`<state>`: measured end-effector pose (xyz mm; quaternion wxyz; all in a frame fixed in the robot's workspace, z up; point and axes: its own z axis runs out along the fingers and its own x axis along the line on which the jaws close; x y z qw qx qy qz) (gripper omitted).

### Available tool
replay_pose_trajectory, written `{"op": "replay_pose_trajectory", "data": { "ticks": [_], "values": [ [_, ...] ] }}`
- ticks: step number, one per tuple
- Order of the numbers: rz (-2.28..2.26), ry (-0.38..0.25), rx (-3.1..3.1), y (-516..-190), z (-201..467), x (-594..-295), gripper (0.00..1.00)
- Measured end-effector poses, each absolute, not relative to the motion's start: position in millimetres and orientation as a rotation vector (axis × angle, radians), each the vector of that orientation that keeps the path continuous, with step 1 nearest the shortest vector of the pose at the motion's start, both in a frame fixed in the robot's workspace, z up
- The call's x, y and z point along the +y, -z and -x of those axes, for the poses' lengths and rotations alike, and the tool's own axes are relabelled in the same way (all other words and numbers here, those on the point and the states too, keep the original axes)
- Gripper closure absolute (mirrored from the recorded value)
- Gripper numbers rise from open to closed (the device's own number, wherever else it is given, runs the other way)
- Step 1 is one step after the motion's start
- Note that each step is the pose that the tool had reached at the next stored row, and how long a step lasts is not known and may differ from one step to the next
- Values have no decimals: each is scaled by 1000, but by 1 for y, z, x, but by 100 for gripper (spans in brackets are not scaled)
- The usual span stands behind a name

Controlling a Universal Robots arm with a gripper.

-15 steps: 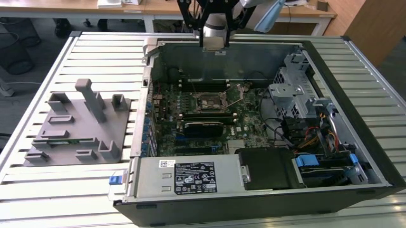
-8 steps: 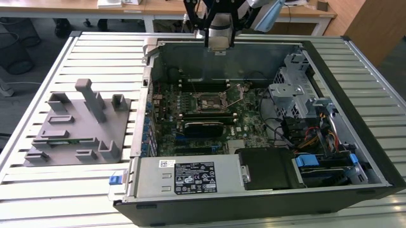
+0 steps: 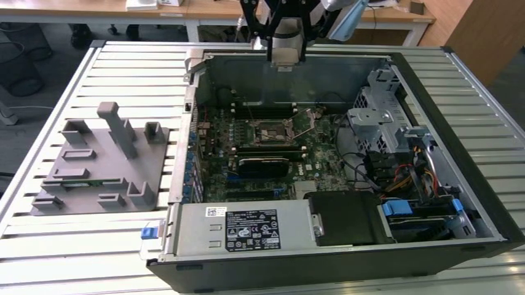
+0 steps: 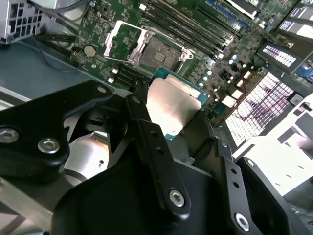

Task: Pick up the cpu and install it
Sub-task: 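Place the cpu into insertion slot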

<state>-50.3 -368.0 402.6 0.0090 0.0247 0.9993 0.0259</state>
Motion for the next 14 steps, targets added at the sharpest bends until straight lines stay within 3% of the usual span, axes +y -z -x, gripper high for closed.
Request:
{"op": "replay_pose_trajectory", "data": {
  "ticks": [14],
  "values": [
    [-453, -72, 3083, -396, 50, -368, 45]
  ]
}}
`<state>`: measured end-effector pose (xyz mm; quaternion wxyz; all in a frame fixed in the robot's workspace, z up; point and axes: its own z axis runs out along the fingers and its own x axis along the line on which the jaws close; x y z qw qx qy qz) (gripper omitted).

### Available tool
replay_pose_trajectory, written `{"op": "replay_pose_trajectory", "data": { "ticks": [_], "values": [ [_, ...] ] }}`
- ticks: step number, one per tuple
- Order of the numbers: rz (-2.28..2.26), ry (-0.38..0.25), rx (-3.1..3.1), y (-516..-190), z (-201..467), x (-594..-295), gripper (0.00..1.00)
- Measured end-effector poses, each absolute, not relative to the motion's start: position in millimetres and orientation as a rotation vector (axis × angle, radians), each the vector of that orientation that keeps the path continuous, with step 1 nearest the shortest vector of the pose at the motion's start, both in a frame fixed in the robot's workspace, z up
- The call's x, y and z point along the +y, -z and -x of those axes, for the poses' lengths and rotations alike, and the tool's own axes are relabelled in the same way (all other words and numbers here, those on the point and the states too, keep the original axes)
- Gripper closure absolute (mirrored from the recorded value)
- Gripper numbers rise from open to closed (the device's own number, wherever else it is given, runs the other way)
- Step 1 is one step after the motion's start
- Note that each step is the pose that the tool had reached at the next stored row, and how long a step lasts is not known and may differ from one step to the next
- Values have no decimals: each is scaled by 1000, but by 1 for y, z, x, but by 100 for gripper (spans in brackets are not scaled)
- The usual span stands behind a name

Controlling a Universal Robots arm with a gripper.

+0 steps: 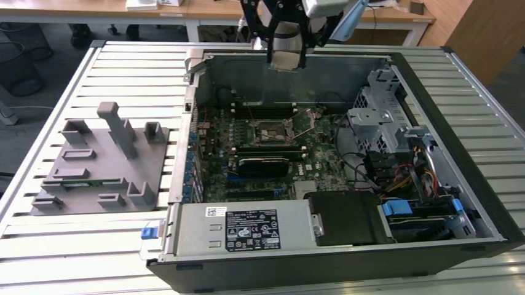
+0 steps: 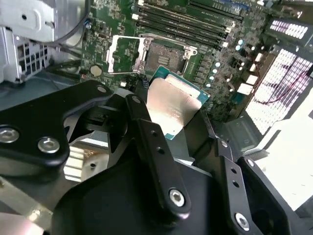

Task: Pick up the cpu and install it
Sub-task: 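Place the cpu into insertion slot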

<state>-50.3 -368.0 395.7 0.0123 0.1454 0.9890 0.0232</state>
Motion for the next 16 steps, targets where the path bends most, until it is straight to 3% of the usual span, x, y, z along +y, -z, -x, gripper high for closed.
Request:
{"op": "replay_pose_trajectory", "data": {
  "ticks": [16],
  "values": [
    [-976, -61, 2951, -386, 50, -368, 45]
  ]
}}
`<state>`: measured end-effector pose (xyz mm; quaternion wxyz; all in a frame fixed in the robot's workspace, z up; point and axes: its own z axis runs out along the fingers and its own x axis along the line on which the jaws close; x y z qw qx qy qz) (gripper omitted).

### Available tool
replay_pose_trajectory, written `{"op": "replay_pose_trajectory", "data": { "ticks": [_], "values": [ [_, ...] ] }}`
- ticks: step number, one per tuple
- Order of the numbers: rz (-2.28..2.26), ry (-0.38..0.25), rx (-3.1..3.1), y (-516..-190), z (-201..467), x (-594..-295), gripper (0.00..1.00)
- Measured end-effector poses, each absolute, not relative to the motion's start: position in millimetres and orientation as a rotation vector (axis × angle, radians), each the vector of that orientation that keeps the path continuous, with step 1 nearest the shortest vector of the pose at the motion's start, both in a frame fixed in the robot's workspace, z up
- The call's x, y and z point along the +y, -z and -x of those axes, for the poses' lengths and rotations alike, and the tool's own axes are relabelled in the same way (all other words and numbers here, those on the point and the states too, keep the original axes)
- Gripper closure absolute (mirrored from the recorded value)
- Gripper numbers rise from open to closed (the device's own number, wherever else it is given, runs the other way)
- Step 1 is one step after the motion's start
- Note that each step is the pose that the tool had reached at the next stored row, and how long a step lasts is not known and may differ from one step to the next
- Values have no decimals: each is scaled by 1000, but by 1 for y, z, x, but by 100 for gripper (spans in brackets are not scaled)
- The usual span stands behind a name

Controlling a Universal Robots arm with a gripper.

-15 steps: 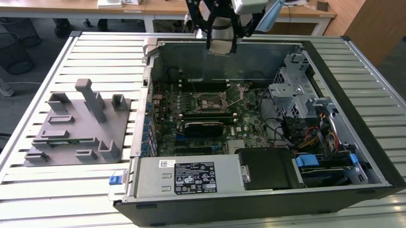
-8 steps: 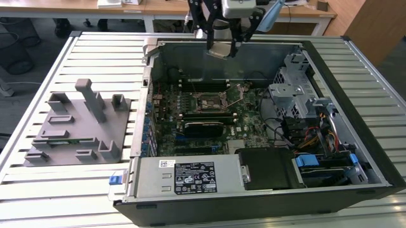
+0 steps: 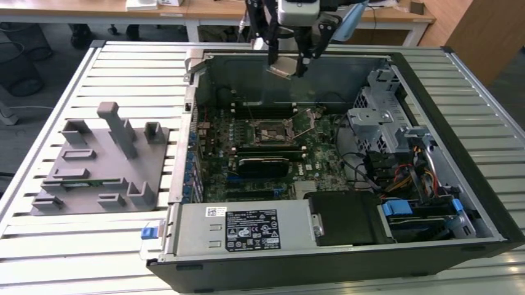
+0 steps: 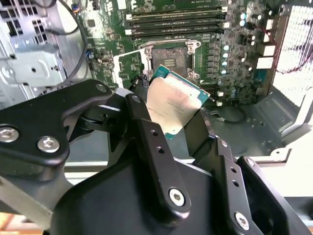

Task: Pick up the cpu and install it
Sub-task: 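Place the cpu into insertion slot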

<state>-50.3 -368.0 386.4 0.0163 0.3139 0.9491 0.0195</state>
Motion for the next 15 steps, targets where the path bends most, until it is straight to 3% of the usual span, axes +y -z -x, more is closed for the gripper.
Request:
{"op": "replay_pose_trajectory", "data": {
  "ticks": [15],
  "values": [
    [-1334, -52, 2802, -380, 50, -368, 45]
  ]
}}
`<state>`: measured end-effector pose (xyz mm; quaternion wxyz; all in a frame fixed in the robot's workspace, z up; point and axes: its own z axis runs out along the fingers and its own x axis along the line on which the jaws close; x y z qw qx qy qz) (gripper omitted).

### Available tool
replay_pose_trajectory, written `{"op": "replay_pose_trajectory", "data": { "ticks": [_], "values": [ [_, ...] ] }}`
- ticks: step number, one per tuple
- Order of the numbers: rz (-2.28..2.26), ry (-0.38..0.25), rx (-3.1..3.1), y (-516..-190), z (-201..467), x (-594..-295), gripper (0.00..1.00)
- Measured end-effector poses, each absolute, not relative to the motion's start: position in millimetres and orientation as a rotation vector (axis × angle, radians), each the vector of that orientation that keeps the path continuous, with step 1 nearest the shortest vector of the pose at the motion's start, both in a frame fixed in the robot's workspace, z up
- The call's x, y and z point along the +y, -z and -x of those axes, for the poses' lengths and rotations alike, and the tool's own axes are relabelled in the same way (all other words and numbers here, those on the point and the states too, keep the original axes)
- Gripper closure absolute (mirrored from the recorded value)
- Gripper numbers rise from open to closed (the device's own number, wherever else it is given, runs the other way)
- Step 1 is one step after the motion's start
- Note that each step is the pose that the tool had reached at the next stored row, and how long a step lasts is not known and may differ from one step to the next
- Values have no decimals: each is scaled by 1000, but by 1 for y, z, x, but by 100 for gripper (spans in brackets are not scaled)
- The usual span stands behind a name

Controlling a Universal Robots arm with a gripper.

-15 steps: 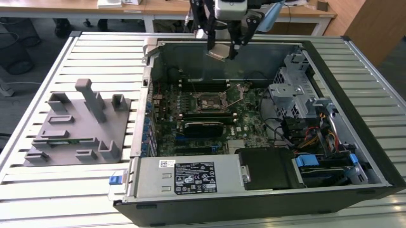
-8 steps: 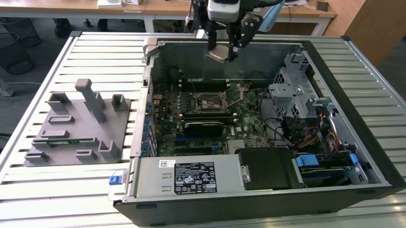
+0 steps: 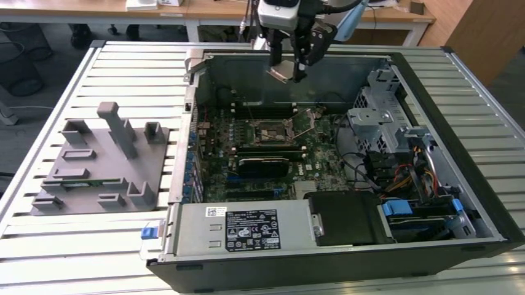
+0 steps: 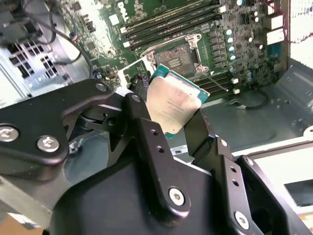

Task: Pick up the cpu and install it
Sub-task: 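Place the cpu into insertion slot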

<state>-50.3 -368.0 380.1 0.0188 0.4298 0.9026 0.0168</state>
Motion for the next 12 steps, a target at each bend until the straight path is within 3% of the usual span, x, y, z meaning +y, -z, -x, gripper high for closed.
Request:
{"op": "replay_pose_trajectory", "data": {
  "ticks": [12],
  "values": [
    [-1606, -46, 2652, -375, 50, -368, 45]
  ]
}}
